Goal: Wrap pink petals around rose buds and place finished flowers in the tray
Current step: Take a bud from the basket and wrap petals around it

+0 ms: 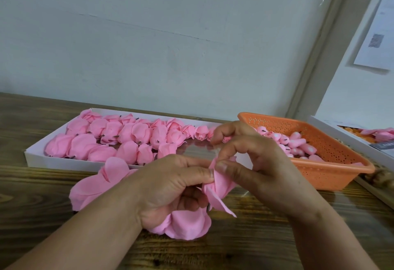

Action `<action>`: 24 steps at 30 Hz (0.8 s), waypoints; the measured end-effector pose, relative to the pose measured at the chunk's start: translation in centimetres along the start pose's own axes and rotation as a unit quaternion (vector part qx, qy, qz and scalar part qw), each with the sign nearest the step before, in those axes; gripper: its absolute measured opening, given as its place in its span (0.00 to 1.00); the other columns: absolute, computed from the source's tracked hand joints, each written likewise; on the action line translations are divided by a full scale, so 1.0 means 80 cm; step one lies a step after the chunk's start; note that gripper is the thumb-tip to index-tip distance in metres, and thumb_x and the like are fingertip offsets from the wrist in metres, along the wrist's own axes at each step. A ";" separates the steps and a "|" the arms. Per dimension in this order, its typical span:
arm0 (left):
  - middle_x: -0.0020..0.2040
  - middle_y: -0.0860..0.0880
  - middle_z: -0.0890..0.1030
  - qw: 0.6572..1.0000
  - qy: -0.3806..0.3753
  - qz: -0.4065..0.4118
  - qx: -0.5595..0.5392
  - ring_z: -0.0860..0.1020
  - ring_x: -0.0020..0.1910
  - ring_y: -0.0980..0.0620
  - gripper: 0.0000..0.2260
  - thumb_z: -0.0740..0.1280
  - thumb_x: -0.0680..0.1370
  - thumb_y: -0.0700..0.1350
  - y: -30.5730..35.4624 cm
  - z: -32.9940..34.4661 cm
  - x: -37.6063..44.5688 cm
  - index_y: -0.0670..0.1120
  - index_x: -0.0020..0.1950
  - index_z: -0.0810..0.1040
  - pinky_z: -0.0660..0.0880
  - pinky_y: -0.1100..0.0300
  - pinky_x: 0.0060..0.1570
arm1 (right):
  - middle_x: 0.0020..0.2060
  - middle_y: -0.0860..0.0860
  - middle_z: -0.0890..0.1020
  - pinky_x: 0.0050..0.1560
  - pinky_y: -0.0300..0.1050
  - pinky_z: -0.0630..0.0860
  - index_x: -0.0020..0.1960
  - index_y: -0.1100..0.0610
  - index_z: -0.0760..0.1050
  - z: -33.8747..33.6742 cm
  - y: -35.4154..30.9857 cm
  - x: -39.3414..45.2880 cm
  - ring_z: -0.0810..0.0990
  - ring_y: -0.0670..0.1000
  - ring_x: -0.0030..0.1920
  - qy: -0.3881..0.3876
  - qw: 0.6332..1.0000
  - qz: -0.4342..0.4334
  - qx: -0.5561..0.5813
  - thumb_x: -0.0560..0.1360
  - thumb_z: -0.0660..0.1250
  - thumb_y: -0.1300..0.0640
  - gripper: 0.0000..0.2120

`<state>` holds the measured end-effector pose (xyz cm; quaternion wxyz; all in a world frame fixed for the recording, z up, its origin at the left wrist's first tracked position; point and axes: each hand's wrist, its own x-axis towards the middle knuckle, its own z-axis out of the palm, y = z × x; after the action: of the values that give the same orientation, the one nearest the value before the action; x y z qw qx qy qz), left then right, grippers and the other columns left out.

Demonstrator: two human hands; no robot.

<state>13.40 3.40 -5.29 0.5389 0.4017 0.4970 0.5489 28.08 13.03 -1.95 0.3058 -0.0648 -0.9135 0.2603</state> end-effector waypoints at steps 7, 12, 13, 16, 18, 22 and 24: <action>0.44 0.36 0.77 0.999 -0.019 0.027 -0.024 0.73 0.41 0.44 0.10 0.70 0.71 0.41 0.000 -0.001 0.000 0.39 0.50 0.83 0.71 0.61 0.37 | 0.50 0.46 0.77 0.59 0.22 0.57 0.38 0.54 0.78 -0.001 0.001 0.001 0.75 0.47 0.57 0.012 1.000 0.015 -0.001 0.70 0.68 0.60 0.03; 0.40 0.39 0.76 0.997 -0.041 0.028 -0.051 0.74 0.35 0.48 0.09 0.71 0.67 0.42 0.002 0.000 -0.002 0.41 0.45 0.84 0.73 0.63 0.34 | 0.49 0.48 0.78 0.59 0.25 0.61 0.39 0.56 0.78 -0.002 -0.001 0.002 0.76 0.45 0.55 0.024 1.000 0.007 0.013 0.68 0.69 0.62 0.01; 0.40 0.39 0.76 0.997 -0.045 0.029 -0.052 0.74 0.36 0.49 0.10 0.71 0.67 0.43 0.002 -0.001 -0.002 0.41 0.46 0.84 0.73 0.63 0.34 | 0.49 0.49 0.78 0.59 0.25 0.61 0.39 0.56 0.78 -0.002 -0.001 0.002 0.77 0.45 0.55 0.025 1.000 0.006 0.013 0.68 0.70 0.62 0.02; 0.44 0.38 0.76 0.998 -0.044 0.032 -0.038 0.73 0.40 0.46 0.14 0.73 0.66 0.43 0.001 -0.001 -0.002 0.41 0.49 0.84 0.73 0.61 0.38 | 0.48 0.49 0.79 0.58 0.24 0.61 0.39 0.55 0.78 -0.001 -0.001 0.002 0.77 0.46 0.54 0.027 0.999 0.011 0.014 0.69 0.71 0.64 0.05; 0.46 0.37 0.76 0.998 -0.040 0.032 -0.036 0.74 0.41 0.46 0.13 0.72 0.67 0.42 0.001 -0.001 -0.002 0.41 0.50 0.84 0.74 0.61 0.37 | 0.47 0.48 0.79 0.57 0.24 0.62 0.38 0.54 0.78 0.001 -0.001 0.002 0.77 0.45 0.53 0.033 0.999 0.024 0.016 0.69 0.73 0.67 0.09; 0.41 0.40 0.76 0.999 -0.006 0.023 -0.030 0.74 0.36 0.49 0.07 0.69 0.70 0.39 -0.002 -0.001 0.001 0.38 0.46 0.81 0.71 0.61 0.35 | 0.45 0.48 0.79 0.54 0.29 0.67 0.41 0.53 0.77 0.008 0.001 0.004 0.77 0.45 0.51 0.045 0.999 0.028 0.006 0.69 0.72 0.68 0.11; 0.40 0.40 0.74 0.999 0.031 0.015 -0.026 0.73 0.35 0.49 0.06 0.66 0.72 0.37 -0.002 0.000 0.003 0.38 0.47 0.78 0.70 0.61 0.34 | 0.45 0.47 0.78 0.55 0.27 0.65 0.43 0.52 0.76 0.012 0.002 0.007 0.76 0.45 0.51 0.055 0.998 0.024 -0.017 0.69 0.72 0.65 0.10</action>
<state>13.40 3.62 -5.44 0.5250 0.3775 0.4931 0.5820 27.06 12.90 -2.44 0.3483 -0.1064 -0.8976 0.2484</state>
